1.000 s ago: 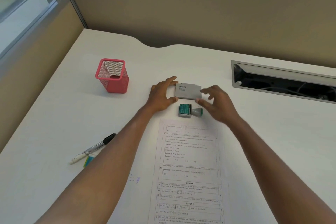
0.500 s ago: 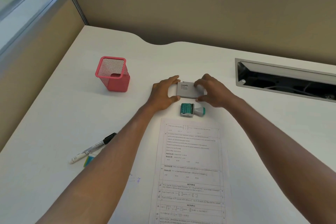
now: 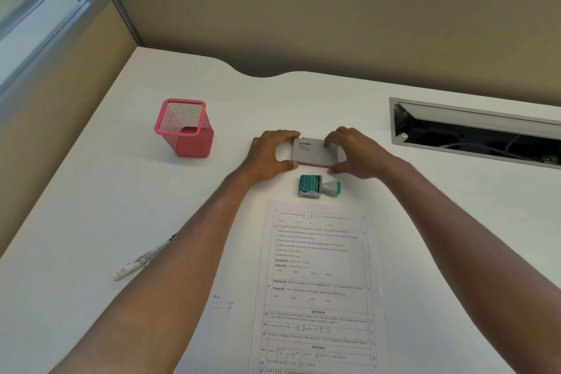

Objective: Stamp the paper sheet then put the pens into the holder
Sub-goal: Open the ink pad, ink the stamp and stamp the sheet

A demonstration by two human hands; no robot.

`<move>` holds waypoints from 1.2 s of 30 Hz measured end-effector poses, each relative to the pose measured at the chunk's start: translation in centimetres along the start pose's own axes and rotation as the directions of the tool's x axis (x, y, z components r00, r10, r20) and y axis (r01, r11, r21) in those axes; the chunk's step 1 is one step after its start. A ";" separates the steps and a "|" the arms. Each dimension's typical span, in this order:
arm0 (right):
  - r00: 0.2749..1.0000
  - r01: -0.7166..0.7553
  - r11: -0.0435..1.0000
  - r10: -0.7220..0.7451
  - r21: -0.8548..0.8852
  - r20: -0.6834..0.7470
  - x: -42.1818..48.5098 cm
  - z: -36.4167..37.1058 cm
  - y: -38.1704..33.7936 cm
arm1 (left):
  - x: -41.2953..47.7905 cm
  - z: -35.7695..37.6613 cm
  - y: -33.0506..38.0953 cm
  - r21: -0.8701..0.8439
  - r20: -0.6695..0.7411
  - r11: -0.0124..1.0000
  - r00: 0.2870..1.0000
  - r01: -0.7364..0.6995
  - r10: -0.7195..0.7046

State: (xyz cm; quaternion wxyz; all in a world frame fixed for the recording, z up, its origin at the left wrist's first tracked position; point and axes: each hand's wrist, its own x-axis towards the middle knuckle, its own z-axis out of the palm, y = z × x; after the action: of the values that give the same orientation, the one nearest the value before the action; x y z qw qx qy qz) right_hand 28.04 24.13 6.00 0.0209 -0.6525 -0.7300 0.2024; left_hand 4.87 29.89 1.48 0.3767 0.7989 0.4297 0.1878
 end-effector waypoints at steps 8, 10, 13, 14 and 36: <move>0.998 0.030 0.999 -0.029 0.024 -0.049 0.4 -0.1 0.4 | 0.1 0.1 -0.2 -0.024 -0.001 1.000 1.000 0.012 -0.012; 0.999 0.022 0.999 -0.020 0.032 -0.048 0.3 -0.3 0.5 | 0.1 0.1 -0.2 -0.024 -0.004 1.000 1.000 0.017 -0.017; 1.000 0.013 0.998 -0.012 0.062 -0.020 0.4 -1.0 0.5 | 0.1 0.1 -0.1 -0.021 -0.010 1.000 1.000 0.021 -0.021; 1.000 0.011 0.996 -0.011 0.085 -0.002 0.6 -1.3 0.6 | 0.1 0.1 -0.1 -0.019 -0.008 1.000 1.000 0.021 -0.021; 0.994 -0.108 0.802 0.104 0.588 0.041 2.3 -3.5 1.8 | 0.2 0.9 -0.2 -0.109 -0.097 0.991 0.991 0.082 -0.093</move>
State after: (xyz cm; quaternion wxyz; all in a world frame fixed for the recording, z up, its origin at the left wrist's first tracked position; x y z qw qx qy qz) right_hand 30.45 27.42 8.09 0.2083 -0.6530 -0.5936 0.4217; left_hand 5.45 29.75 0.72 0.4037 0.7477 0.4726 0.2337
